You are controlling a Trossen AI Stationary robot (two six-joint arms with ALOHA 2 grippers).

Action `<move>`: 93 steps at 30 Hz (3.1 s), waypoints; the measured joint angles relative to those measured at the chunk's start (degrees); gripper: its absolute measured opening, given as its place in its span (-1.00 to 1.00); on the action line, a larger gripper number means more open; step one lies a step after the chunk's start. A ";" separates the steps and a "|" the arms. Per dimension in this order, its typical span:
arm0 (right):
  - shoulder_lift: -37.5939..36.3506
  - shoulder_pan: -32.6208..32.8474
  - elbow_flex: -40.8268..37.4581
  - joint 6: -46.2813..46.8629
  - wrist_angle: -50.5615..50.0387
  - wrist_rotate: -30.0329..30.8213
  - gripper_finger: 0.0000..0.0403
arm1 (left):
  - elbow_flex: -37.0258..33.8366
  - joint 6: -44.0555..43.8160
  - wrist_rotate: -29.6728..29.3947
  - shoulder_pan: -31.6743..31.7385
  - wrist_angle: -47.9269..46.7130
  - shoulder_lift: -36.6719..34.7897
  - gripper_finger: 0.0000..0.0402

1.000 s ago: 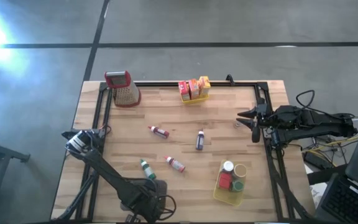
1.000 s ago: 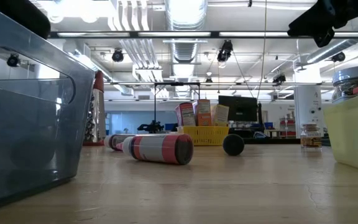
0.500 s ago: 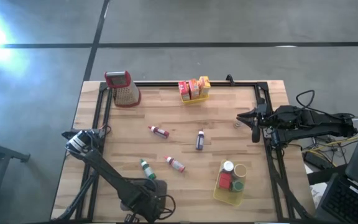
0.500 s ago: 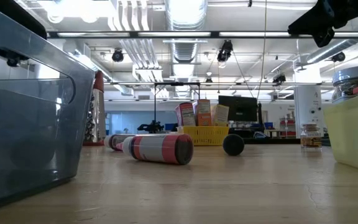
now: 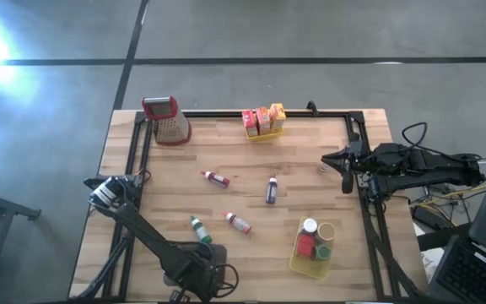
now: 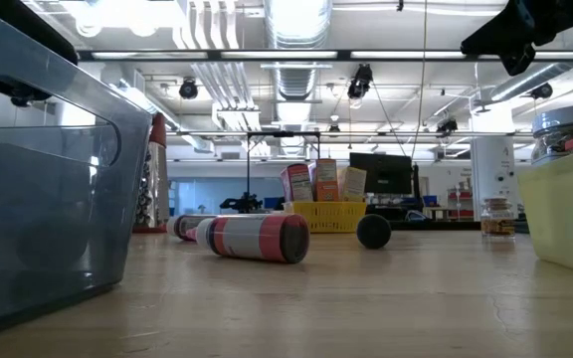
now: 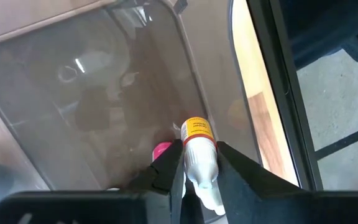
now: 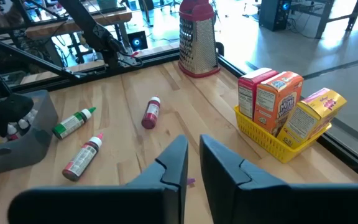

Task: Pick & Place Kitchen Items
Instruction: Put the orange food coloring bottle into the black bin, then put the large pink food coloring bottle into the black bin

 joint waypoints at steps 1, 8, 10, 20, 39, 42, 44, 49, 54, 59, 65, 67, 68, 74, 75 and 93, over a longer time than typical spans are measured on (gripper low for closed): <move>0.00 0.00 0.00 0.00 0.02 0.00 -0.79 | 0.00 0.10 0.00 0.00 0.00 0.00 -0.58; 0.00 0.00 0.00 0.00 0.00 0.01 -0.67 | 0.00 0.20 -0.02 0.00 0.00 0.00 -0.51; 0.00 0.00 0.00 0.00 0.00 -0.01 -0.64 | 0.00 0.20 -0.02 0.00 0.00 0.00 -0.49; 0.00 0.00 0.00 0.02 0.00 -0.01 -0.47 | 0.00 0.48 -0.02 0.00 0.39 0.00 -0.49; 0.00 0.00 0.00 0.00 0.01 -0.01 -0.20 | 0.00 1.09 -0.15 0.00 0.66 0.00 -0.48; -0.02 0.00 0.00 0.00 0.02 -0.01 -0.16 | 0.00 1.36 -0.15 0.00 0.72 0.00 -0.48; -0.01 0.00 0.00 0.00 0.00 -0.01 -0.13 | 0.00 1.53 -0.15 0.00 0.84 0.00 -0.48; -0.01 -0.01 0.00 0.00 0.01 0.01 -0.07 | 0.00 1.53 -0.17 0.00 0.85 -0.02 -0.48; -0.01 -0.01 0.00 0.01 0.00 0.00 -0.02 | 0.00 1.53 -0.17 0.00 0.85 -0.02 -0.48; -0.01 0.00 0.00 0.00 0.00 0.00 0.01 | 0.00 1.51 -0.17 0.00 0.85 -0.02 -0.47; -0.02 -0.01 0.00 0.00 0.01 0.02 0.04 | 0.00 0.43 -0.17 0.00 0.84 -0.02 -0.32; -0.01 -0.01 0.00 0.00 0.02 0.00 0.06 | 0.00 -0.09 -0.20 -0.01 0.83 -0.02 -0.27; -0.02 0.00 0.00 0.00 0.02 -0.01 0.06 | 0.00 -0.23 -0.20 0.00 0.83 -0.02 -0.25; -0.02 0.00 0.00 0.00 0.02 0.00 0.10 | 0.00 -0.53 -0.20 0.00 0.83 -0.02 -0.22; -0.02 0.00 0.00 0.01 0.02 -0.01 0.11 | 0.00 -0.53 -0.20 0.00 0.83 -0.02 -0.21; -0.02 0.00 0.00 0.00 0.00 -0.01 0.34 | 8.80 -1.74 -9.25 0.02 -6.90 -0.43 -0.25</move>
